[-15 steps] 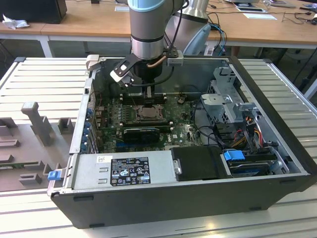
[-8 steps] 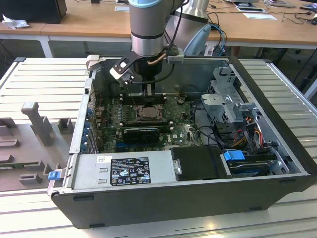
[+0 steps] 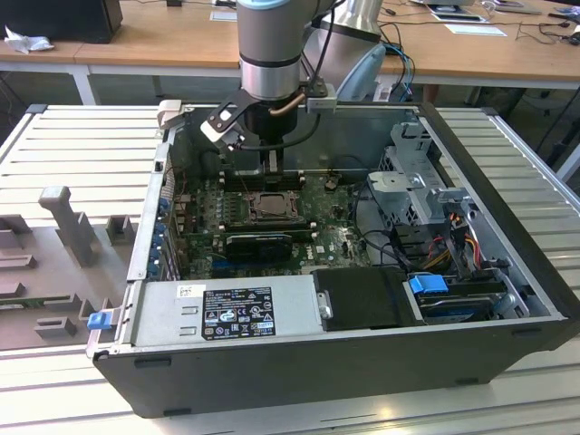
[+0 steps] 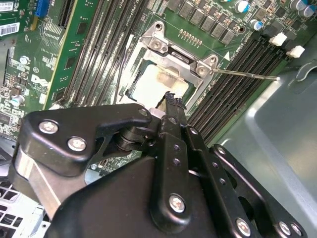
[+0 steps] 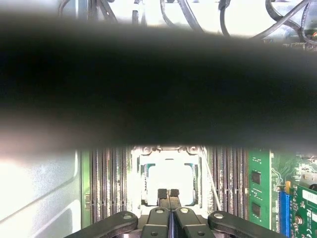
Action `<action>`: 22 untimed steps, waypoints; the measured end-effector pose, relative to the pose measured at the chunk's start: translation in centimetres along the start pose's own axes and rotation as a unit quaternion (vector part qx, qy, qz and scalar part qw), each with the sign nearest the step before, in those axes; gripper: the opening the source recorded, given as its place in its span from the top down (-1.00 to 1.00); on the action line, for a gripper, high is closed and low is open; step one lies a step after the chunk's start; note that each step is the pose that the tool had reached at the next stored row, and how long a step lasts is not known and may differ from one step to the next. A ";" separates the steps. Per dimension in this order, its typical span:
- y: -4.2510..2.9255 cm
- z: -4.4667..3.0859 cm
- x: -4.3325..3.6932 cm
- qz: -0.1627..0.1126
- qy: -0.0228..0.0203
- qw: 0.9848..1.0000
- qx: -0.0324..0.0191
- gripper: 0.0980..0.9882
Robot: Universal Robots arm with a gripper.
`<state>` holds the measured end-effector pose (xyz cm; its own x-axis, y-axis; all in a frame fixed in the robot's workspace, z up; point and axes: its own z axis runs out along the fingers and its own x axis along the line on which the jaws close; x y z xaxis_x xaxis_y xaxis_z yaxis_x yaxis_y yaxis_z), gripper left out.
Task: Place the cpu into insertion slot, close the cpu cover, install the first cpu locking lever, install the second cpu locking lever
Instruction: 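Install the first cpu locking lever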
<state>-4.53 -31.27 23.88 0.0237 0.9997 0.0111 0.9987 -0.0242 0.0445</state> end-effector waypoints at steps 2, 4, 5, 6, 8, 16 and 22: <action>0.00 -0.03 0.00 0.000 0.000 1.000 0.000 0.98; 0.00 -0.06 0.00 0.000 0.000 1.000 0.000 0.98; 0.00 -0.09 0.00 0.000 0.000 1.000 0.000 0.98; 0.01 -0.14 0.00 0.000 0.000 1.000 0.000 0.98; 0.01 -0.23 0.00 0.000 0.000 1.000 0.000 0.98; 0.06 -1.30 0.01 0.000 0.000 1.000 0.000 0.98; 0.16 -3.56 0.04 0.000 0.000 1.000 0.000 0.98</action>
<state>-4.53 -31.26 27.45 0.0238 0.9997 0.0111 0.9987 -0.0242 0.0445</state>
